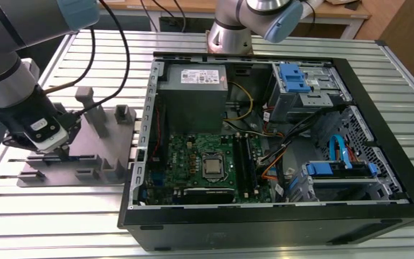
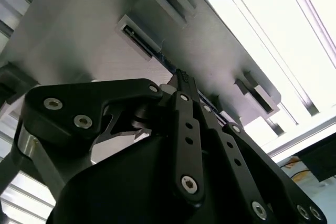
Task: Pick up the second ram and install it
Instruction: 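Pick up the second ram and move it above second insertion slot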
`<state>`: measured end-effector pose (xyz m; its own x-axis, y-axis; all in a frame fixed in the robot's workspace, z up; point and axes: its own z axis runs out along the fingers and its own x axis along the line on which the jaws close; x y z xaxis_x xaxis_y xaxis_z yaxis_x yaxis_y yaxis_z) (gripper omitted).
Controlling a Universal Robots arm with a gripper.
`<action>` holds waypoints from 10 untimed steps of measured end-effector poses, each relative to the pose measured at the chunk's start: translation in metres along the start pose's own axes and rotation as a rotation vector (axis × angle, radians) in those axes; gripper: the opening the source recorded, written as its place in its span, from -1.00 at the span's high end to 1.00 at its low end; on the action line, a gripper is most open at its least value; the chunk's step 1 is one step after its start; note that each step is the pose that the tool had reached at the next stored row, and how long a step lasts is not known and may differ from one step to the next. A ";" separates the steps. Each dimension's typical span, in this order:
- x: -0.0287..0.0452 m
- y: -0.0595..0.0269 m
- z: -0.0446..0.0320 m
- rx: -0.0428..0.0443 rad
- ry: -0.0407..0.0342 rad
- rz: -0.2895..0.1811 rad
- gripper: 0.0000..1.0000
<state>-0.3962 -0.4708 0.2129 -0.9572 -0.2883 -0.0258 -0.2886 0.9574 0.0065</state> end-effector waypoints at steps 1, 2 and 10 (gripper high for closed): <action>0.0000 0.0000 0.0000 -0.0004 0.0001 -0.014 0.85; 0.0000 0.0000 0.0000 -0.0007 0.0003 -0.028 0.85; 0.0000 0.0000 0.0000 -0.0035 0.0008 -0.137 0.85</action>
<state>-0.3962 -0.4708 0.2129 -0.9090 -0.4160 -0.0258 -0.4162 0.9092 0.0065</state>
